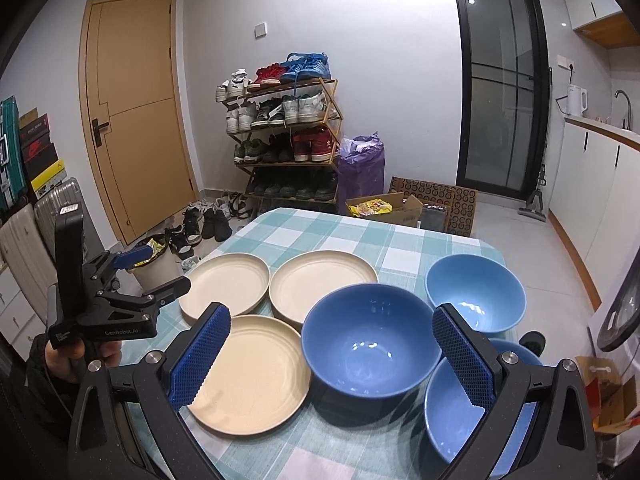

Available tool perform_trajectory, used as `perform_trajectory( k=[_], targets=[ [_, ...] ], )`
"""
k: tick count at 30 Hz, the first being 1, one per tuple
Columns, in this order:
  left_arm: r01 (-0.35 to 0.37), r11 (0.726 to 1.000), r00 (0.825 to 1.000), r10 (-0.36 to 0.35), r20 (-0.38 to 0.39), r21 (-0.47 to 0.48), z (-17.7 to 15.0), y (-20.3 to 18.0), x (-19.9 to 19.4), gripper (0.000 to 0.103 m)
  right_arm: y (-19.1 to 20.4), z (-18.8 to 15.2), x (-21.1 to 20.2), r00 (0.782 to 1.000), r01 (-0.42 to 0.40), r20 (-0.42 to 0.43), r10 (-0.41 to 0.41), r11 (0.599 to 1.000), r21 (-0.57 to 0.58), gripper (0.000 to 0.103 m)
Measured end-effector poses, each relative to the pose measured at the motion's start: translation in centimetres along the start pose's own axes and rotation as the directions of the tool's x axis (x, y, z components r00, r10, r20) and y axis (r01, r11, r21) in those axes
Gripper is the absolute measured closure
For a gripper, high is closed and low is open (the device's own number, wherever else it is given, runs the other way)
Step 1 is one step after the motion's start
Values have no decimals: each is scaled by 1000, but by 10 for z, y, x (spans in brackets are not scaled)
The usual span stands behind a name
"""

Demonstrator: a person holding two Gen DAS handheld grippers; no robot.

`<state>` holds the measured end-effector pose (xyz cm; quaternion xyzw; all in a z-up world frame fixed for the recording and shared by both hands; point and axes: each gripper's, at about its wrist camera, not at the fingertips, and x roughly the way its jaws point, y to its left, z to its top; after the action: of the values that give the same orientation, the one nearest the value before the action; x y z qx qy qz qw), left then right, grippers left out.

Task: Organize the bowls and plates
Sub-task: 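Move both grippers toward the rim of the largest cream plate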

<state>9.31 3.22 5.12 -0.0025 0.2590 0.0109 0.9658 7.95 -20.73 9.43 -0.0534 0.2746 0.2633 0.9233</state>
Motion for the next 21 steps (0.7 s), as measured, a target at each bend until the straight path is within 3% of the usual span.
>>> perform_trajectory(
  k=[21],
  targets=[
    [58, 998, 994, -60, -92, -24, 21, 5, 54, 0, -17, 40, 50, 996, 7, -85, -9, 1000, -26, 0]
  ],
)
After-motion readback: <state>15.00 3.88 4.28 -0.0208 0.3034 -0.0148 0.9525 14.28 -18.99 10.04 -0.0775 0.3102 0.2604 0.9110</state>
